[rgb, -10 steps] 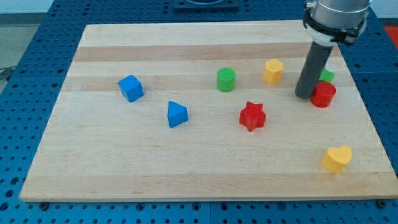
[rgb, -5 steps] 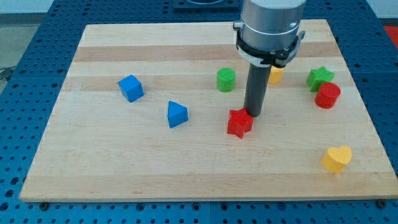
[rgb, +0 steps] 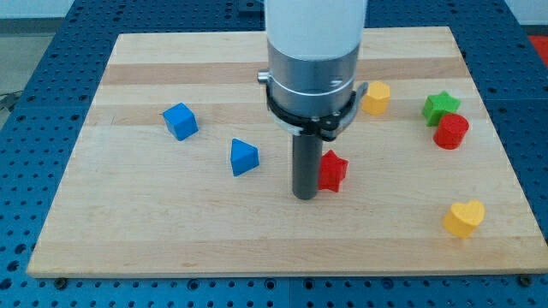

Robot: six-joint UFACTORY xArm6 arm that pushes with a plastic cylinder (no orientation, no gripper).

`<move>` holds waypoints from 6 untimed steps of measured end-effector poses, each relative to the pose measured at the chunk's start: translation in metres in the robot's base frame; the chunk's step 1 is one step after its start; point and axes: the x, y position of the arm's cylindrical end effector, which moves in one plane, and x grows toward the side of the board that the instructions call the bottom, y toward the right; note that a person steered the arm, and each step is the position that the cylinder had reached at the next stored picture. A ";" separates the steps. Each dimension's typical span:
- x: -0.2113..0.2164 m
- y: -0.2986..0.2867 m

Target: Push the red star into the red circle

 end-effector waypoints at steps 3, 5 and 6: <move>0.000 0.082; 0.032 -0.003; -0.043 -0.014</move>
